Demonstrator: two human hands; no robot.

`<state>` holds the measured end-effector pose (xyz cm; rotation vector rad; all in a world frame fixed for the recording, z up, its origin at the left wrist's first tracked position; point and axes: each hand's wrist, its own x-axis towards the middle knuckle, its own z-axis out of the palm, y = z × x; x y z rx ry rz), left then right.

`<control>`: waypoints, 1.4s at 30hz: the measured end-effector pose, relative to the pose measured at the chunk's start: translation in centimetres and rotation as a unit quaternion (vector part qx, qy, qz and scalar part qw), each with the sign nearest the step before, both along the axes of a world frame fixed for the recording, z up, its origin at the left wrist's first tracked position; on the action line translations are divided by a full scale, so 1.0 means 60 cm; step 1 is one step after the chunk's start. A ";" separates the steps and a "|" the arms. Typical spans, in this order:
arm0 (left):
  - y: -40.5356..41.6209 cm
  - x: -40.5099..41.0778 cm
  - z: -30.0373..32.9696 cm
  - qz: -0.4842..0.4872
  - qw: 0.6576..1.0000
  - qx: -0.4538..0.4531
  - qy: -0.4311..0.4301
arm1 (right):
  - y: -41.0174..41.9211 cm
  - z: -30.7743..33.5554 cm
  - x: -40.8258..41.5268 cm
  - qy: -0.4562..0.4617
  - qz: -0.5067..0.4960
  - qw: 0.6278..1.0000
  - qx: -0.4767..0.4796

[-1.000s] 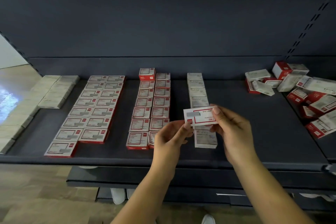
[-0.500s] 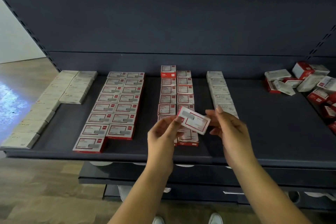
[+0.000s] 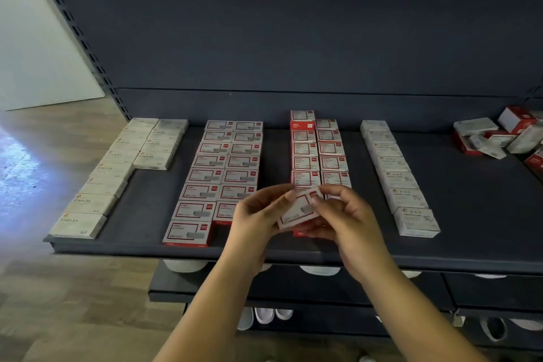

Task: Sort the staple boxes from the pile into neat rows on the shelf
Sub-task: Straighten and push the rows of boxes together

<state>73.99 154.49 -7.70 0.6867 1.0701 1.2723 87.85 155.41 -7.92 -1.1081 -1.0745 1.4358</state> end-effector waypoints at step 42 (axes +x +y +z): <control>-0.048 -0.257 -0.175 -0.029 0.690 0.250 0.679 | 0.007 -0.160 -0.148 -0.502 0.070 0.708 0.492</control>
